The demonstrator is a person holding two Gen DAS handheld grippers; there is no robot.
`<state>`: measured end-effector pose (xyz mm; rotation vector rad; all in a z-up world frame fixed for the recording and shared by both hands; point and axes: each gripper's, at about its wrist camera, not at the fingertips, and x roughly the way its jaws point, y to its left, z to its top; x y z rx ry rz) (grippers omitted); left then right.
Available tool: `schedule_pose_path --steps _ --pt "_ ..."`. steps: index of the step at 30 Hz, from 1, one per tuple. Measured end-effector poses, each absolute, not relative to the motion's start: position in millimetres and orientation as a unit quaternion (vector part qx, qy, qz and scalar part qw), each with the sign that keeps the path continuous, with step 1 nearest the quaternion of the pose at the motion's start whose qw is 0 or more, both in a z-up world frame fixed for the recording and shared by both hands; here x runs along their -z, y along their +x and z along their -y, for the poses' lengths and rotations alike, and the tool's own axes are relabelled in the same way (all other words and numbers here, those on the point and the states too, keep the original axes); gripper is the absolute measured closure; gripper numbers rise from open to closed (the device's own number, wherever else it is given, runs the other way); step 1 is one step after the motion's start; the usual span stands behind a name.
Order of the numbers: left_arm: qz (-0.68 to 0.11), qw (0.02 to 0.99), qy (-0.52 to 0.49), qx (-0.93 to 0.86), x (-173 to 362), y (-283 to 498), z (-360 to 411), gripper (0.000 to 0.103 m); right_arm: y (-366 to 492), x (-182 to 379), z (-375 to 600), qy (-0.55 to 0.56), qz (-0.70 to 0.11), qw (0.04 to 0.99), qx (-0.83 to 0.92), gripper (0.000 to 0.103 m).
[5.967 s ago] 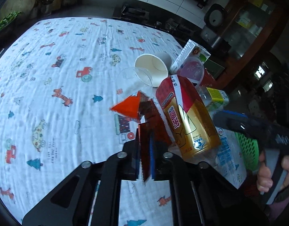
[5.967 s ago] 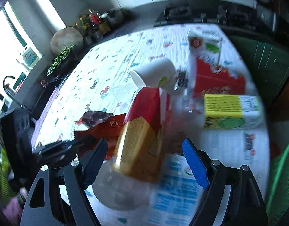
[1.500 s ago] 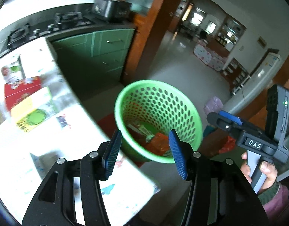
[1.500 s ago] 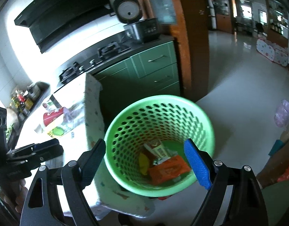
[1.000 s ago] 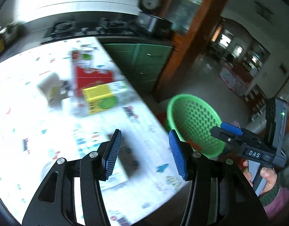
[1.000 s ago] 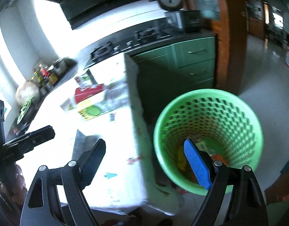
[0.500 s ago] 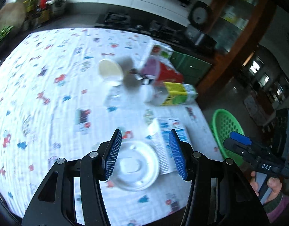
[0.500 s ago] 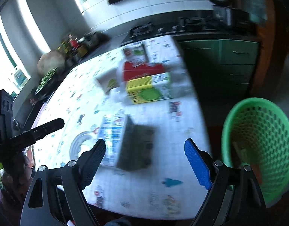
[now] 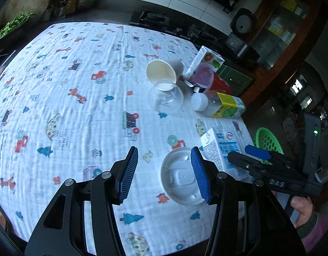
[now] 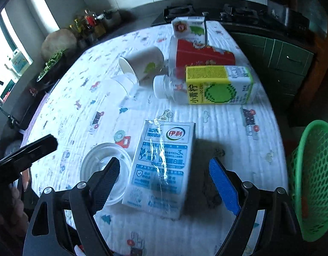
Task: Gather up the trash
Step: 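Grasp the white lid with the left gripper while the right gripper grasps the milk carton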
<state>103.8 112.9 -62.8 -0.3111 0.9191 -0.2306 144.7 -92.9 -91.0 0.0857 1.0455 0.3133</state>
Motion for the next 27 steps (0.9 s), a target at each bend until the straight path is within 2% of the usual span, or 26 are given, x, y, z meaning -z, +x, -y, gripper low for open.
schedule_pose_path --steps 12,16,27 --pt "-0.462 0.866 -0.146 0.126 79.5 108.2 -114.8 0.064 163.6 118.3 82.3 0.032 -0.532 0.838 -0.115 0.021" --pt "-0.473 0.860 -0.137 0.133 87.3 111.0 -106.2 0.064 165.1 123.1 84.9 0.039 -0.542 0.831 -0.118 0.035" --pt "-0.501 0.846 -0.116 0.140 110.7 117.0 -88.5 0.064 153.1 115.4 102.4 0.043 -0.533 0.836 -0.123 0.038"
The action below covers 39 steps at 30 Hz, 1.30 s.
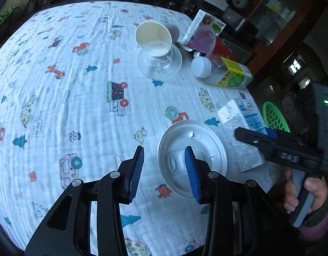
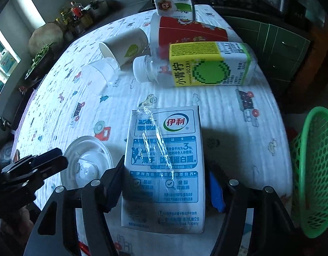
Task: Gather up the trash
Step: 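Grasp the white lid with the left gripper while the right gripper grasps the milk carton, then carry the milk carton over the basket and open the right gripper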
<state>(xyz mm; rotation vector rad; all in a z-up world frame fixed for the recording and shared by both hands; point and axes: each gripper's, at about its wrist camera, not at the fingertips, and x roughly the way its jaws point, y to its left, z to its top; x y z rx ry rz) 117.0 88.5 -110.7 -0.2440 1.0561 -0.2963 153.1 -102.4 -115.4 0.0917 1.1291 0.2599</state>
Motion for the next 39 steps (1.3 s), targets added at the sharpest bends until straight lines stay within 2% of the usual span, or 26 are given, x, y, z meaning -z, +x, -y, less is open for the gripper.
schedule_pose_path --steps 6,11,15,26,39 --pt "-0.507 0.842 -0.114 0.142 118.2 119.6 -86.4 0.079 141.8 103.9 114.5 0.049 -0.519 0.844 -0.130 0.038" --pt "-0.512 0.840 -0.114 0.139 123.3 121.7 -86.1 0.082 135.1 97.2 120.2 0.055 -0.510 0.848 -0.134 0.038" --pt "-0.509 0.842 -0.113 0.140 122.4 121.1 -84.8 0.095 126.6 92.6 129.3 0.062 -0.504 0.851 -0.134 0.039" --pt "-0.487 0.849 -0.106 0.175 97.2 119.2 -57.4 0.099 108.4 77.9 178.2 0.087 -0.480 0.868 -0.095 0.039" --pt "-0.464 0.847 -0.083 0.246 65.7 125.7 5.7 0.099 89.7 75.0 314.9 0.132 -0.458 0.877 0.063 0.039"
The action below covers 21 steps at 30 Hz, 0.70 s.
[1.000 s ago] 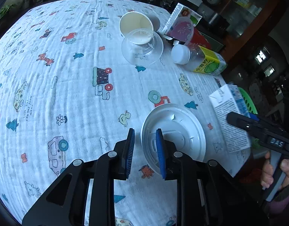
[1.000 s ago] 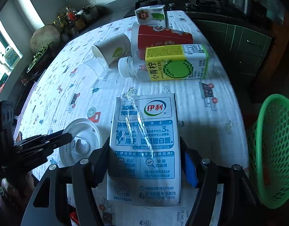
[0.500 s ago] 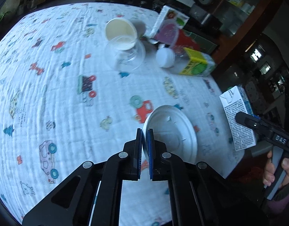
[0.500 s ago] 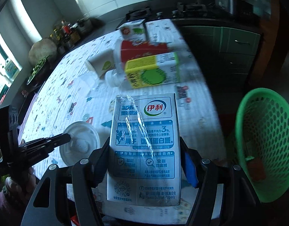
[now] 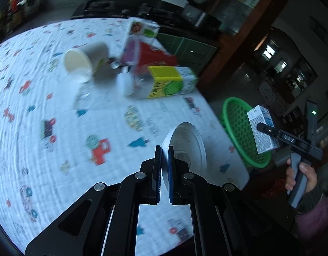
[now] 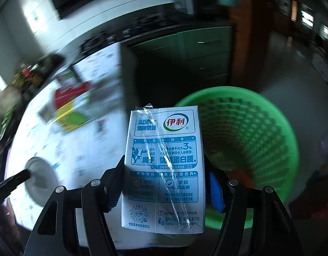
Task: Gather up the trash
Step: 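Carry the milk carton over the basket and open the right gripper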
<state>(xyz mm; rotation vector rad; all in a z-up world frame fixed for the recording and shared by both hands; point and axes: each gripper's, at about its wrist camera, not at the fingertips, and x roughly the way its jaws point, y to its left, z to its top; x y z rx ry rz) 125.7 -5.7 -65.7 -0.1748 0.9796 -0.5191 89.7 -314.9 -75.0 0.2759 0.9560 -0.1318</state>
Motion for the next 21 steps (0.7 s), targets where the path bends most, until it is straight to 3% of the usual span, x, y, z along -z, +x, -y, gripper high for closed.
schedule_pose_path --steps 9,12,21 --pt "-0.449 0.844 -0.060 0.288 44.4 129.5 56.0 0.099 85.7 79.9 398.1 0.147 -0.447 0.869 0.151 0.038" --pt "-0.444 0.842 -0.050 0.302 39.0 131.7 72.7 0.099 84.8 82.1 414.8 0.152 -0.441 0.869 0.167 0.031" --pt "-0.433 0.830 -0.025 0.351 26.1 138.1 139.0 0.099 57.4 75.3 430.9 0.159 -0.421 0.874 0.183 0.029"
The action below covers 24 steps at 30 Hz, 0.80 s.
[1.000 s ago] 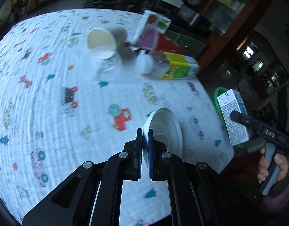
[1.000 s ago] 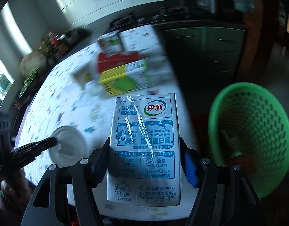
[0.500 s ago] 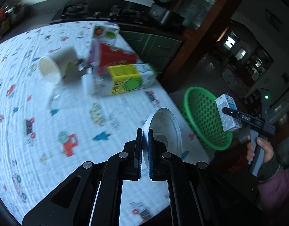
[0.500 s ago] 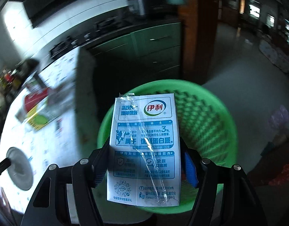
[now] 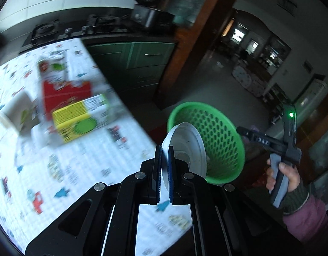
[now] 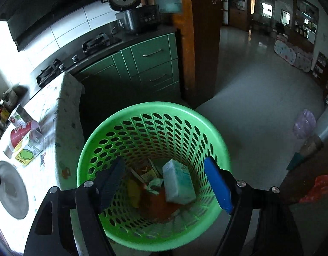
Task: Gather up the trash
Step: 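Carry the milk carton over the basket and open the right gripper, then open the left gripper over the green basket to drop the white lid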
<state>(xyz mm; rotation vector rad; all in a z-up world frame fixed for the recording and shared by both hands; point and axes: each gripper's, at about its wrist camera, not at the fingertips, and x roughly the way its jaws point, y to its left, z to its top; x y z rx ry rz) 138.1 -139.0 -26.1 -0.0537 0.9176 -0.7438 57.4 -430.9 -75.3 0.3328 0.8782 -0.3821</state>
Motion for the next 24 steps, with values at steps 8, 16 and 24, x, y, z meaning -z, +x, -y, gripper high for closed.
schedule_pose_path --steps 8,16,24 --pt "-0.440 0.812 0.007 0.384 31.1 145.4 203.7 0.099 18.3 58.6 431.9 0.171 -0.399 0.881 0.188 0.026" --pt "-0.457 0.796 0.044 0.394 47.0 148.4 259.4 0.099 -12.5 49.1 433.5 0.179 -0.387 0.885 0.188 0.024" --pt "-0.471 0.787 0.050 0.396 61.3 147.2 284.2 0.096 -28.2 47.9 435.4 0.184 -0.386 0.884 0.187 0.024"
